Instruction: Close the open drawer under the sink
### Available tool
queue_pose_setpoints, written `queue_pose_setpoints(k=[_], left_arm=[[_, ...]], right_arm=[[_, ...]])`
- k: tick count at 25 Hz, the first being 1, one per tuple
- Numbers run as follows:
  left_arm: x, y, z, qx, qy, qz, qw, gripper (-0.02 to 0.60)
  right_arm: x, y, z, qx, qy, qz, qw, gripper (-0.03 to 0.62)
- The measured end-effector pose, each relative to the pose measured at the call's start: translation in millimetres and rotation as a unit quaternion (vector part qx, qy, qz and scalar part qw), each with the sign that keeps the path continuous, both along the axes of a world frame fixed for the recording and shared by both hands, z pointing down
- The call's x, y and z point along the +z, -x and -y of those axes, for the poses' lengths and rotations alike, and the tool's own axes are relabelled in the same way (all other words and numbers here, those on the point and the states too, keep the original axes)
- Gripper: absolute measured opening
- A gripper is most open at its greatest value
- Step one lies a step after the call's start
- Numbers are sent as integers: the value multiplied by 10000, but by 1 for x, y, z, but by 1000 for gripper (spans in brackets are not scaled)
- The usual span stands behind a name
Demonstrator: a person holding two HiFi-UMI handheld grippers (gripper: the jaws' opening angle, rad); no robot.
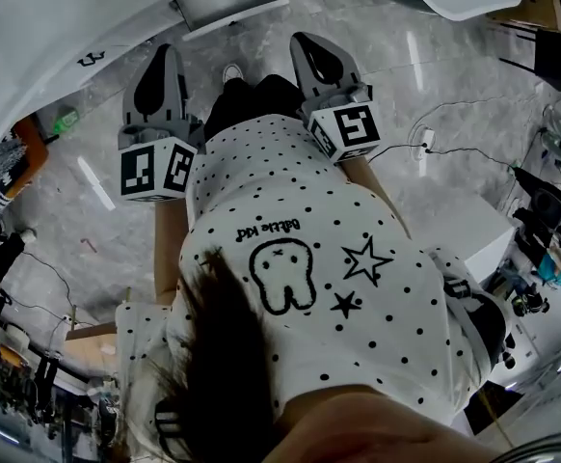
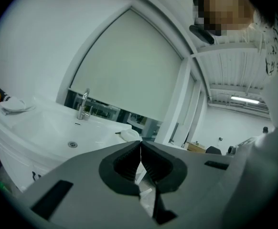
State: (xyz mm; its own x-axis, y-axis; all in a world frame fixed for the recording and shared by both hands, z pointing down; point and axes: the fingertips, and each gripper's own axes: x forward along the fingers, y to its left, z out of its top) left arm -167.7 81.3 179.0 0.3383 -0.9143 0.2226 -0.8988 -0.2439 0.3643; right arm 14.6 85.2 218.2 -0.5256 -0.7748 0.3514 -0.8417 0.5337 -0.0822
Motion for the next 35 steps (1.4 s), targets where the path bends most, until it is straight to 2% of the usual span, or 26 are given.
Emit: queue_pose_setpoints(k=[11, 19, 24, 30, 35], left_arm=[[7, 12, 6, -416, 125, -92, 9990, 8], [-2, -1, 27, -784, 33, -46, 9969, 8], [-4, -10, 34, -1101, -19, -173, 9938, 8], [-8, -19, 37, -1489, -133, 33, 9888, 8], [-5, -25, 36, -1730, -230, 131, 9846, 8]], right_arm=[[2, 10, 23, -342, -8, -68, 9994, 14], [-3, -18, 46, -493, 30, -14, 9988, 14], [-4, -30, 57, -728, 4, 26, 9973, 14], [-5, -52, 76, -924, -76, 157, 9956, 14], [1, -55, 81, -1236, -87, 187, 9921, 14]])
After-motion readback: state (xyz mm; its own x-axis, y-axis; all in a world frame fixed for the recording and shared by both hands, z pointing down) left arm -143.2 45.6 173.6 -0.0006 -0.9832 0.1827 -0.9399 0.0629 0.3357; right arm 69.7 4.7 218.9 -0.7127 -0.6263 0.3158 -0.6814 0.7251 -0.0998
